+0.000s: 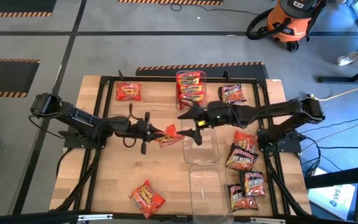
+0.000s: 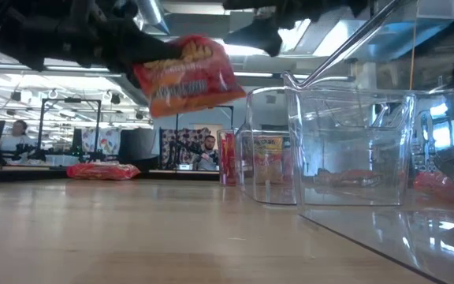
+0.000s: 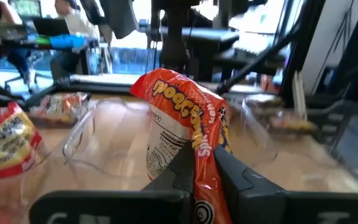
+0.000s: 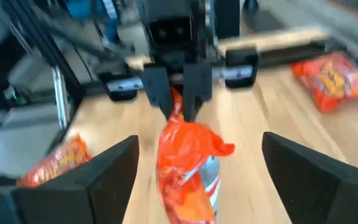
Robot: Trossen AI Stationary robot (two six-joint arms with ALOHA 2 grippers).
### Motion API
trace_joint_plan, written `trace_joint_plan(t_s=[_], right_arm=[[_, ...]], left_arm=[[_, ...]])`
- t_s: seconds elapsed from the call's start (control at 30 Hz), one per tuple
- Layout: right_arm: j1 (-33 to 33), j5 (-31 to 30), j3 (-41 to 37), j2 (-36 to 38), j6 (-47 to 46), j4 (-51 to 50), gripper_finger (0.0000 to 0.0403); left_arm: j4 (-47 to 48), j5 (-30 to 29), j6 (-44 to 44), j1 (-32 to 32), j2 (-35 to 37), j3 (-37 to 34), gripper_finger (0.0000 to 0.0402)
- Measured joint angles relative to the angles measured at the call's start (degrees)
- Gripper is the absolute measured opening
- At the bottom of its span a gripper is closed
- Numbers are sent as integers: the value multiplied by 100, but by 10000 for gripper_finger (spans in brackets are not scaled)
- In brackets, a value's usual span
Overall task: Sort Maruchan noodles
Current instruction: Put the orange noodle pack into the middle transparent bin
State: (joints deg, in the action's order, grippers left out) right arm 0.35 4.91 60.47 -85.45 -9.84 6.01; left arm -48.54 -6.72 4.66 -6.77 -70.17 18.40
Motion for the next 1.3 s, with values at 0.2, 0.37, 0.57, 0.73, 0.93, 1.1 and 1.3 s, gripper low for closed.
trace_joint_plan(t_s=[0.2,0.37,0.57,0.73,0.93,1.1,1.3], right_arm=[[1,33,1555,-694,149,-1971,308],[0,79,2730,-1465,284,-3313,305],[1,369,3562,-2108,278,-4529,305],[1,434,3648,-2362,281,-4825,304],[1,525,3652,-2446,380,-4697,270],[1,561,3650,-2456,432,-4730,179],[3,671,3644,-2456,609,-4740,81]], left_arm=[[1041,-130,-260,-74,-115,615,18],[2019,-151,-292,-76,-109,1127,18],[2438,-244,-180,-74,-106,1426,23],[2415,-241,-183,-76,-103,1442,19],[2410,-259,-213,-74,-105,1442,26],[2392,-284,-224,-74,-107,1442,24],[2385,-223,-218,-74,-107,1442,64]])
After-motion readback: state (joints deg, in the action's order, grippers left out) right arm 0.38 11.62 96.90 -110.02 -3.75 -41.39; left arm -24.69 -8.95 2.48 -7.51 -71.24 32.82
